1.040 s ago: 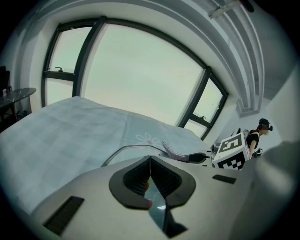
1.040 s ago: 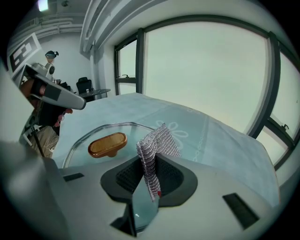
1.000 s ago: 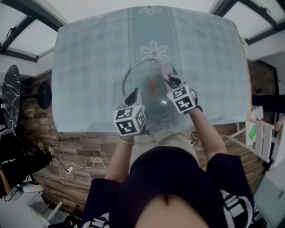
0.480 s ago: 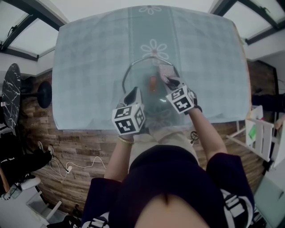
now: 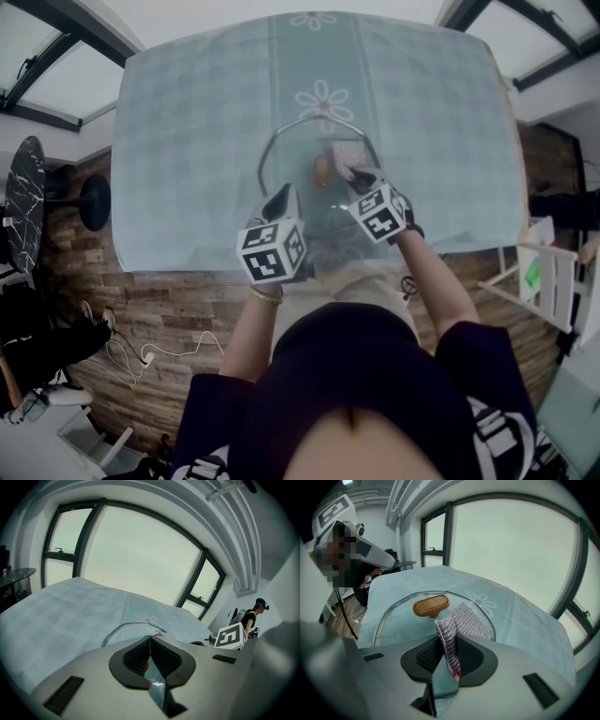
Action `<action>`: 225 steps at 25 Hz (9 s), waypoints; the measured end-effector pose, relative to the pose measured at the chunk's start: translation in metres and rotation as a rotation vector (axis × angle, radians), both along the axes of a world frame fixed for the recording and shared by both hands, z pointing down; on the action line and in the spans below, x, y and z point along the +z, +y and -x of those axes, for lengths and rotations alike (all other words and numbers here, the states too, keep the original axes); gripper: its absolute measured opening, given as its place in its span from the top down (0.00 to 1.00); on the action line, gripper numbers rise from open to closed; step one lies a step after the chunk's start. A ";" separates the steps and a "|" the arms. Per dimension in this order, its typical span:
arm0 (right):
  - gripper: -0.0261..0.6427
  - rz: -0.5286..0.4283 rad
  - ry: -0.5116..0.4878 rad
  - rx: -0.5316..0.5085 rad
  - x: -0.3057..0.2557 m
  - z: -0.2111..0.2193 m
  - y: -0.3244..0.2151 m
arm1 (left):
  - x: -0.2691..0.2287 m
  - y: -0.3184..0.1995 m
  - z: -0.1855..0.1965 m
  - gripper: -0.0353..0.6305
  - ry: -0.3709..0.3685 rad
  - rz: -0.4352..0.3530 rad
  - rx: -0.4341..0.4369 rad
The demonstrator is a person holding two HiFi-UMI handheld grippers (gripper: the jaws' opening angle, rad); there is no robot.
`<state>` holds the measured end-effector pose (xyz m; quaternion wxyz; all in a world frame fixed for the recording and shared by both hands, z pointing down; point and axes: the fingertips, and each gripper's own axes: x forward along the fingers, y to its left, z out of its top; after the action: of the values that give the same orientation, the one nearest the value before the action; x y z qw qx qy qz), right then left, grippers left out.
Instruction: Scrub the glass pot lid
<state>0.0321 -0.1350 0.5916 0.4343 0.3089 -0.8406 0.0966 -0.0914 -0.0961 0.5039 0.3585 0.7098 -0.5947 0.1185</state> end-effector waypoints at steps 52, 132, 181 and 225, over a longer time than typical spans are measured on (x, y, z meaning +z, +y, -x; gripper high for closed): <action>0.84 0.108 0.034 0.061 0.014 0.026 0.123 | -0.013 0.072 0.025 0.94 0.024 0.004 0.119; 0.84 -0.130 -0.071 0.252 -0.116 0.009 0.049 | -0.019 0.066 0.047 0.94 0.052 -0.014 0.135; 0.84 0.045 0.090 -0.029 -0.045 0.092 -0.097 | 0.021 0.008 0.078 0.94 0.063 0.100 -0.056; 0.84 0.152 0.093 -0.215 -0.026 0.153 -0.011 | 0.028 0.052 0.087 0.94 0.074 0.131 -0.070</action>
<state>-0.1212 -0.1462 0.5659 0.5028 0.1874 -0.8381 0.0987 -0.1782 -0.0441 0.5316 0.4300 0.6673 -0.5965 0.1182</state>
